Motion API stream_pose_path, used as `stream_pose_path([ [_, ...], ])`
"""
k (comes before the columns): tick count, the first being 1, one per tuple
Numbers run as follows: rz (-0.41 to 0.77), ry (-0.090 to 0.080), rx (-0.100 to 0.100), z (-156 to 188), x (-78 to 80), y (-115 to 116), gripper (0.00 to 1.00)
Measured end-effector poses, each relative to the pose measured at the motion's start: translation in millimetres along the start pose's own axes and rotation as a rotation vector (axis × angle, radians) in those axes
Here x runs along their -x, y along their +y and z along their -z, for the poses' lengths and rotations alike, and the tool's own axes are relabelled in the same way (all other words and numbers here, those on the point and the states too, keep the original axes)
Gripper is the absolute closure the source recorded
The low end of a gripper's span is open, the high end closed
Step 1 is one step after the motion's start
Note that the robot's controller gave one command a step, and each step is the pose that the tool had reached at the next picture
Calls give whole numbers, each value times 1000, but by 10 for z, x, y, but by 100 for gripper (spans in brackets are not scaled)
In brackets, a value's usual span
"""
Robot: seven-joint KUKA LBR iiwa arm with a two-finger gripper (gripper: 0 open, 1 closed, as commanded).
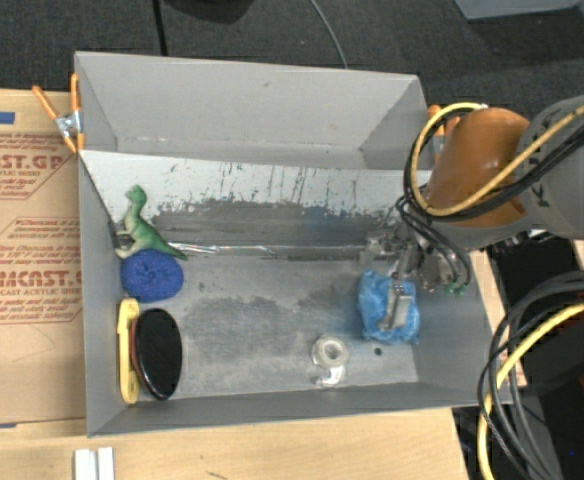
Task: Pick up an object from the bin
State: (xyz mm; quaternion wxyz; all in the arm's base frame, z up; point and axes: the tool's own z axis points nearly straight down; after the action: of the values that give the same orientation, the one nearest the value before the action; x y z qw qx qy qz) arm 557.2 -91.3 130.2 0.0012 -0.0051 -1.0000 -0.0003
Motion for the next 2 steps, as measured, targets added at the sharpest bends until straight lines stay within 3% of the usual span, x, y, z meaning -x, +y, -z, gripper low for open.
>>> stream_pose_path([
  [1,237,-2,-1,395,-227,-73,0],
  [2,326,-13,-4,233,-218,-243,0],
])
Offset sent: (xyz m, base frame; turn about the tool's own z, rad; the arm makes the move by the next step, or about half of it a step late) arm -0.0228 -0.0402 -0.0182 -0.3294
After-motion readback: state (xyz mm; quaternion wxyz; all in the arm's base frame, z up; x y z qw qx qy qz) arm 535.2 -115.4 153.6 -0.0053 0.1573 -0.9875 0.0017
